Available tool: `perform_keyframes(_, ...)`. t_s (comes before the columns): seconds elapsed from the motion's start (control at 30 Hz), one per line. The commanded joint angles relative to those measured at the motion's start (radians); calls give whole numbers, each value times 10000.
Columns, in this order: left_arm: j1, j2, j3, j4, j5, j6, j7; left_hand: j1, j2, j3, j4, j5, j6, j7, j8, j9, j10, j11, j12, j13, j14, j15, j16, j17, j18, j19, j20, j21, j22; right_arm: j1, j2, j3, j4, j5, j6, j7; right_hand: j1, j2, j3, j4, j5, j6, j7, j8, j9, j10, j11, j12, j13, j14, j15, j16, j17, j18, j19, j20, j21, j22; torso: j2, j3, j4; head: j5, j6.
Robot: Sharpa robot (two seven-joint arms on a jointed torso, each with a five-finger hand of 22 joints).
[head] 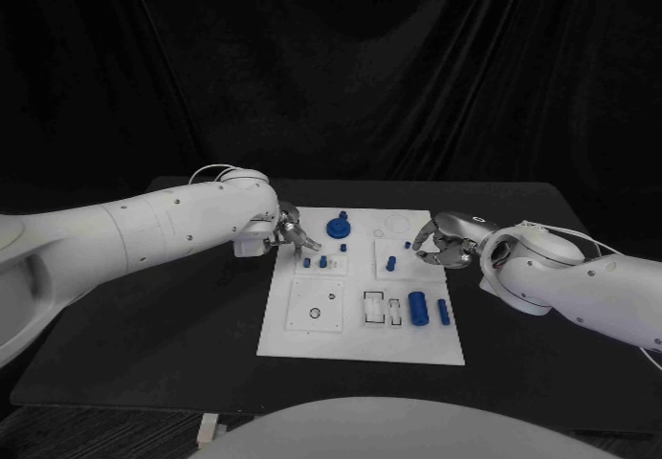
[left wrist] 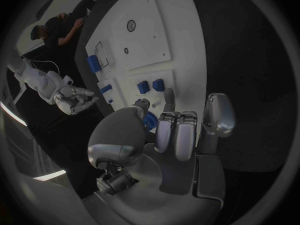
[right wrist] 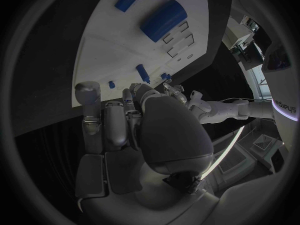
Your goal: Assemble the parts on the task board
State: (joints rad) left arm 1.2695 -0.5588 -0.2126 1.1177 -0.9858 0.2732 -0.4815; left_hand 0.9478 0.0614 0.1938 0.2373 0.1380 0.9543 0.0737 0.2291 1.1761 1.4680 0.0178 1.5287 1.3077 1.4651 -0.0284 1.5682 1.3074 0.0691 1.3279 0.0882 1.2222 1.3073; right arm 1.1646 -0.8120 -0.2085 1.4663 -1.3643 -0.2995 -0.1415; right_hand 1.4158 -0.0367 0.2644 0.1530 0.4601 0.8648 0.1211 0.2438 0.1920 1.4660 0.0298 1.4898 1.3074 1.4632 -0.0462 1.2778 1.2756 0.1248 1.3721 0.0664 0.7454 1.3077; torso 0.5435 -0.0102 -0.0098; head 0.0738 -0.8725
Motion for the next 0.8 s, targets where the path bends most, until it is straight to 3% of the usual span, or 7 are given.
perform_keyframes(0.03, 18, -414, 8, 589, 35, -1946, 1458, 417, -4, 98, -176, 575, -221, 4, 147, 212, 359, -50, -32, 2113, 1004, -18, -1, 2574, 146, 48, -61, 44, 1528, -21, -47, 6, 35, -24, 30, -157, -70, 51, 68, -7, 46, 30, 15, 17, 4, 163, 47, -38, 1490, 347, 73, -28, -10, 114, -83, -5, -65, 761, 1, -5, -17, -17, -2)
perform_keyframes(0.17, 54, -1044, 8, 1380, 35, -2608, 1779, 991, -83, 282, -421, 1324, -437, -15, 197, 287, 352, -70, -37, 2106, 995, -37, -7, 2563, 143, 65, -79, 72, 1535, -21, -90, 6, 51, -24, 40, -167, -70, 51, 68, -7, 46, 30, 15, 17, 4, 163, 47, -38, 1490, 347, 73, -28, -10, 114, -83, -5, -65, 761, -1, -5, -8, -17, -2)
perform_keyframes(0.3, 73, -1605, 8, 2121, 34, -2781, 1714, 1069, -128, 297, -425, 1408, -496, 2, 174, 265, 328, -65, -54, 2087, 973, -36, -18, 2538, 145, 58, -79, 62, 1531, -22, -125, 6, 60, -24, 56, -170, -70, 51, 68, -7, 46, 30, 15, 17, 4, 163, 47, -38, 1490, 347, 73, -28, -10, 114, -83, -5, -65, 761, 4, -7, -20, 39, -2)
perform_keyframes(0.43, 67, -1928, 5, 2611, -95, -2767, 1542, 1045, -151, 264, -323, 1268, -560, 39, 119, 204, 322, -38, -58, 2081, 957, -21, -27, 2519, 147, 50, -72, 49, 1525, -35, -159, 6, 74, -24, 56, -159, -70, 51, 68, -7, 46, 30, 15, 17, 4, 163, 47, -38, 1490, 347, 73, -28, -10, 114, -83, -5, -65, 761, -2, -8, -9, 67, -2)
perform_keyframes(0.67, -13, -2016, 1, 2876, -538, -2725, 1125, 1059, -117, 281, -288, 1258, -567, 42, 95, 167, 342, -33, -45, 2096, 951, -17, -30, 2511, 147, 56, -69, 51, 1524, -76, -208, 6, 100, -24, 36, -130, -70, 51, 68, -7, 46, 30, 15, 17, 4, 163, 47, -38, 1490, 347, 73, -28, -10, 114, -83, -5, -65, 761, -4, 4, 2, 122, -2)
perform_keyframes(0.8, -57, -1958, 0, 2826, -608, -2604, 884, 1155, -118, 318, -313, 1325, -437, 5, 152, 146, 353, -54, -39, 2100, 958, -27, -27, 2518, 148, 76, -70, 62, 1524, -92, -230, 6, 113, -24, 19, -107, -70, 51, 68, -7, 46, 30, 15, 17, 4, 163, 47, -38, 1490, 347, 73, -28, -10, 114, -83, -5, -65, 761, 2, -6, 49, 85, -2)
